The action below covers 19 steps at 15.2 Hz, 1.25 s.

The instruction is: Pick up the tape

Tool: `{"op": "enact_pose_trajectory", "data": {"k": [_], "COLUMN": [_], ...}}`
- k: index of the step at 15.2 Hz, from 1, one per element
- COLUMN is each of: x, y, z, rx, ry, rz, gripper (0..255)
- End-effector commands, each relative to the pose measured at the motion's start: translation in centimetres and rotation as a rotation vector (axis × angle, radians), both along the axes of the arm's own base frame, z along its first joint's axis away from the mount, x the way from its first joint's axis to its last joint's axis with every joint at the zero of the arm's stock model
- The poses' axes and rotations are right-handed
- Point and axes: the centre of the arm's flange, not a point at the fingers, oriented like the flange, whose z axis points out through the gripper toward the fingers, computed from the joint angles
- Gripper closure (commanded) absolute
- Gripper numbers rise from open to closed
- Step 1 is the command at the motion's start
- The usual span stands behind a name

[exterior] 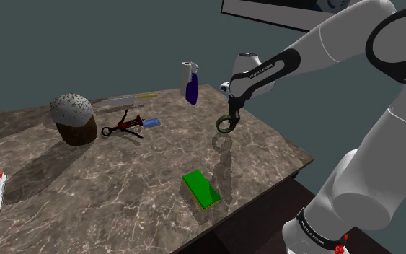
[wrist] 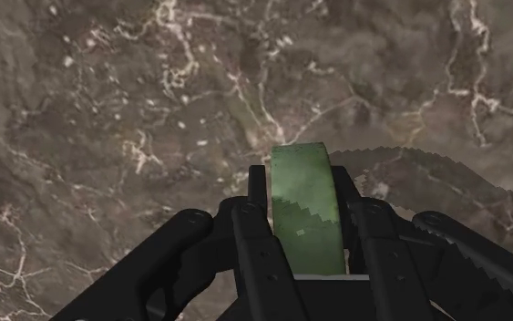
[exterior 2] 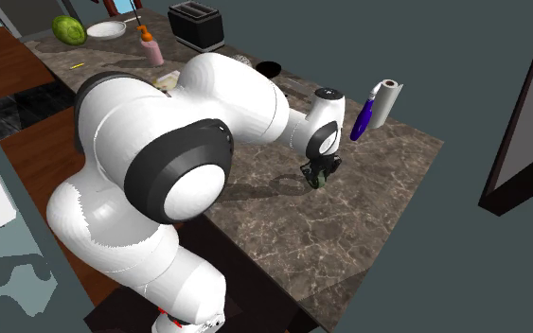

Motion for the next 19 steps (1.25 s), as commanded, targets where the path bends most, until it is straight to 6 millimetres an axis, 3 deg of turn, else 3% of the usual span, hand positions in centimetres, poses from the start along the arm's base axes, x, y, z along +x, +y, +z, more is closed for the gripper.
{"op": "enact_pose_trajectory", "data": {"k": [1, 17, 19], "x": [0.0, 0.0, 0.0], "y": [0.0, 0.0, 0.0], "z": [0.0, 7.9, 8.0], "rx": [0.000, 0.000, 0.000], "ry": [0.000, 0.000, 0.000], "rz": [0.000, 0.000, 0.000], "gripper": [255, 255, 255]}}
